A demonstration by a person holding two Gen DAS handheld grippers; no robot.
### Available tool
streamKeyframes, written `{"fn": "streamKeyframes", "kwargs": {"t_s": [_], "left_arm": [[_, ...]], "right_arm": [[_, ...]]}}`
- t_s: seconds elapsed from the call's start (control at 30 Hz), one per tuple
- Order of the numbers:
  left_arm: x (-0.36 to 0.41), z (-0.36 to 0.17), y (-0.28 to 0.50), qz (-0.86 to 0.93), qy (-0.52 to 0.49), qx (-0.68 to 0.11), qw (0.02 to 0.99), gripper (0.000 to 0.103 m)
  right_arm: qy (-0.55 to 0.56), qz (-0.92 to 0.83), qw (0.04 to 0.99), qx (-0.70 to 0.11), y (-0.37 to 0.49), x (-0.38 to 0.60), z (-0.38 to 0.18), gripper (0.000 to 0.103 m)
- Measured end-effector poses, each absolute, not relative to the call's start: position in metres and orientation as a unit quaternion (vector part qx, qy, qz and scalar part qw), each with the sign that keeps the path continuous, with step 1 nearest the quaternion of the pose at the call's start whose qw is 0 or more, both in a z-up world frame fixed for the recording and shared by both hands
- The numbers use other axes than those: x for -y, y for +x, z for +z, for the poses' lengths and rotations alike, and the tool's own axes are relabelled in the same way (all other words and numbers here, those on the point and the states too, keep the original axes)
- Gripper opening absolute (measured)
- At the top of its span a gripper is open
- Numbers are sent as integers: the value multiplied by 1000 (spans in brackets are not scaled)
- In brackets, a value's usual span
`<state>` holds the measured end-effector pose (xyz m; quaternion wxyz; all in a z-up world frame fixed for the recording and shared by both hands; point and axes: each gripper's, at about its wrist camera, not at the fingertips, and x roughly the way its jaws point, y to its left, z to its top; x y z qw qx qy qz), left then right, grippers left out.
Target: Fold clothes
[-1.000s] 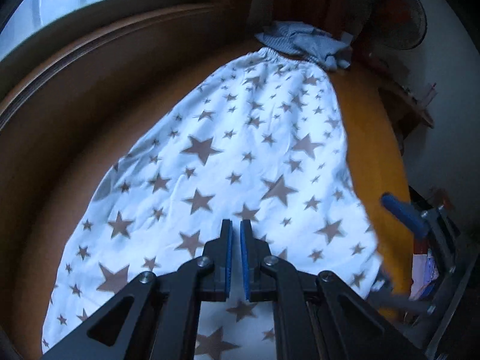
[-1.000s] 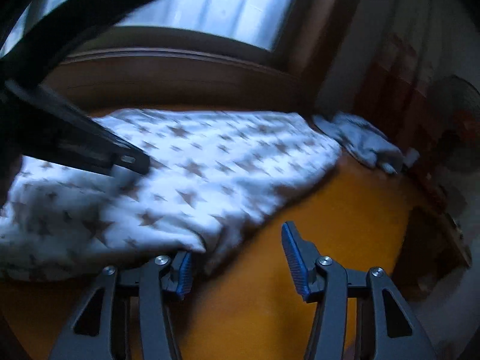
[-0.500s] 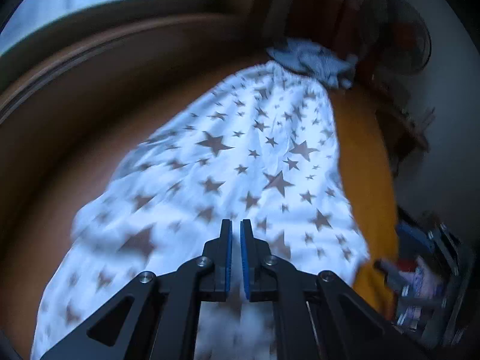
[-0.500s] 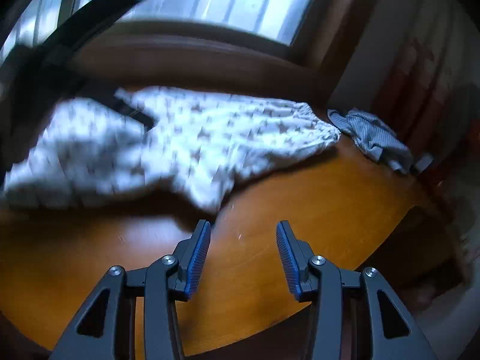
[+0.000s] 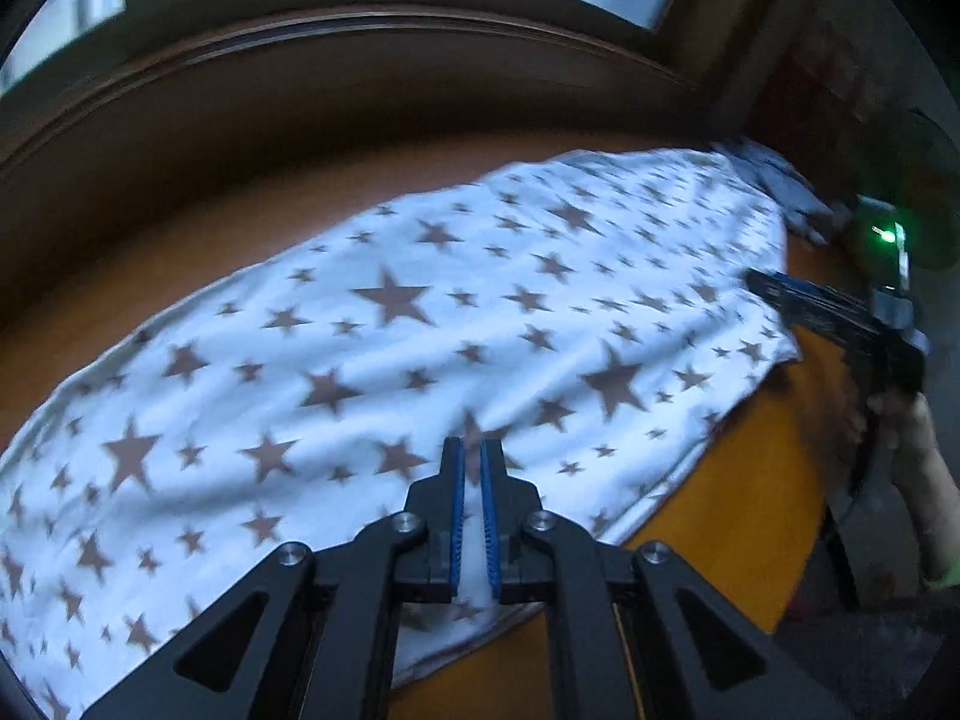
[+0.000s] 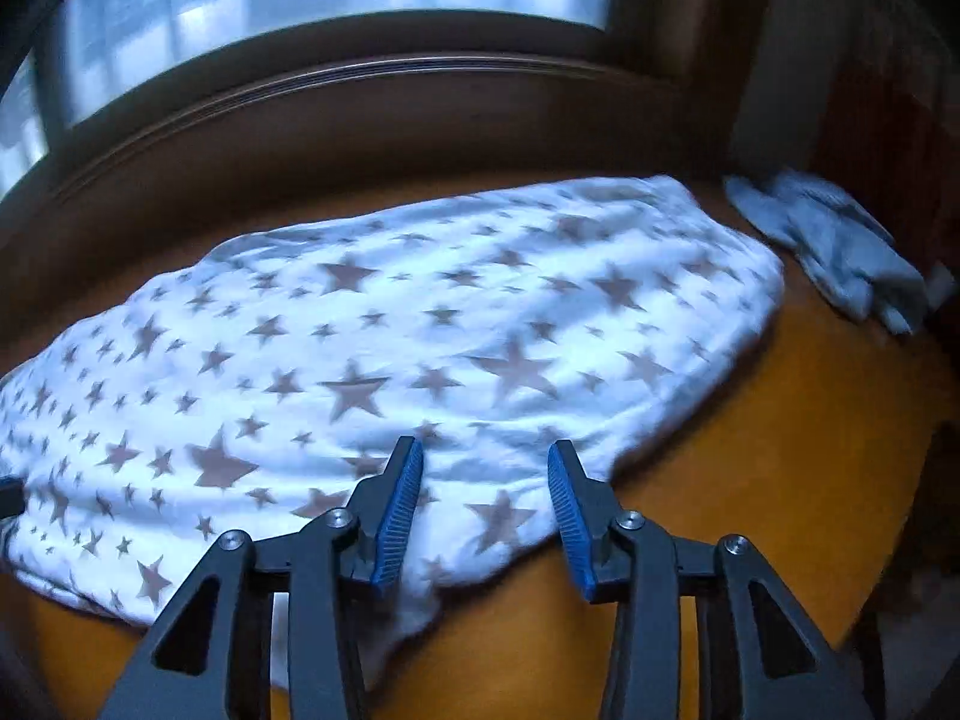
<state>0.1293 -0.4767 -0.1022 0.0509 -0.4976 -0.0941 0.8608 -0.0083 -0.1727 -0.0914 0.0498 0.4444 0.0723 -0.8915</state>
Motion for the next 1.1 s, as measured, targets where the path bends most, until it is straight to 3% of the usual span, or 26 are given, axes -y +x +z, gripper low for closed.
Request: {"fn": "streamKeyframes", "kwargs": {"t_s": [0.13, 0.43, 0.63, 0.83, 1.0, 1.1], "left_arm": [[468, -102, 126, 863, -497, 76, 42, 5], [456, -97, 106, 859, -500, 103, 42, 11], [444, -101, 89, 860, -501, 96, -10, 11], [425, -98, 78, 851, -515, 92, -44, 11], [379, -80, 52, 858, -498, 127, 3, 11], [343, -81, 32, 851, -499, 154, 54, 11]], "right_arm": [[448, -892, 24, -63, 1, 169, -88, 42], [422, -898, 97, -76, -50, 136, -42, 45], [485, -866, 92, -84, -119, 108, -78, 44], [519, -851, 60, -50, -112, 64, -80, 42], [463, -866, 152, -114, -114, 95, -44, 44], [467, -851, 209, -120, -139, 118, -53, 44]]}}
